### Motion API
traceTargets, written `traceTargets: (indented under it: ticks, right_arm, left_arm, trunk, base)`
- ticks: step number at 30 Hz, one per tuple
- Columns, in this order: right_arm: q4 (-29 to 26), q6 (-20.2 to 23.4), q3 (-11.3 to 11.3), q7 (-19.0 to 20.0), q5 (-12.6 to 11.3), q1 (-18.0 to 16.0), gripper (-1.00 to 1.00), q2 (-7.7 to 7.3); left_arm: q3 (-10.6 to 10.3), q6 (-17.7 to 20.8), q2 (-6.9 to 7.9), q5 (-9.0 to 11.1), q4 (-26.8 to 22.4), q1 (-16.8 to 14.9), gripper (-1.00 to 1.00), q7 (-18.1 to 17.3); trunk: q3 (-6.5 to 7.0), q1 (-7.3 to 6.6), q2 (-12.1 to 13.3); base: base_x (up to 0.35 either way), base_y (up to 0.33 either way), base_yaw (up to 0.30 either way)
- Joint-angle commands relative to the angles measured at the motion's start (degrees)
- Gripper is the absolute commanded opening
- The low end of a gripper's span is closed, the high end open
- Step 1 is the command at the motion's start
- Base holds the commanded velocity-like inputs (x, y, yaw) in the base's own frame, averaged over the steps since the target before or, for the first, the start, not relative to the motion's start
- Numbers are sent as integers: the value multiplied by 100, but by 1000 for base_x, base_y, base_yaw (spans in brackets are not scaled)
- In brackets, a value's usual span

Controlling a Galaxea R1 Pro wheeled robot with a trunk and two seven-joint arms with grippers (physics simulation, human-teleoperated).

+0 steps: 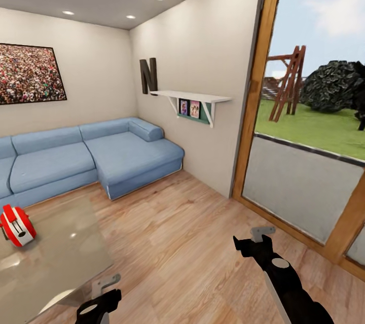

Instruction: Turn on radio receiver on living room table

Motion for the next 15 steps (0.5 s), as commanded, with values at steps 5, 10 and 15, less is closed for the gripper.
traceTargets:
  ticks: [5,10,15]
  right_arm:
    - [0,0,0,0,0,0,100,1]
    - [0,0,0,0,0,0,100,2]
    - [0,0,0,0,0,0,100,2]
  left_arm:
    - [0,0,-1,0,3,0,100,0]
    - [0,0,-3,0,4,0,100,0]
    - [-1,0,-4,-1,4,0,100,0]
  trunk:
    - [90,-111,202]
    - [180,-220,403]
    - [270,-330,603]
  base:
    - [257,-209,0]
    - [257,-209,0]
    - [257,-209,1]
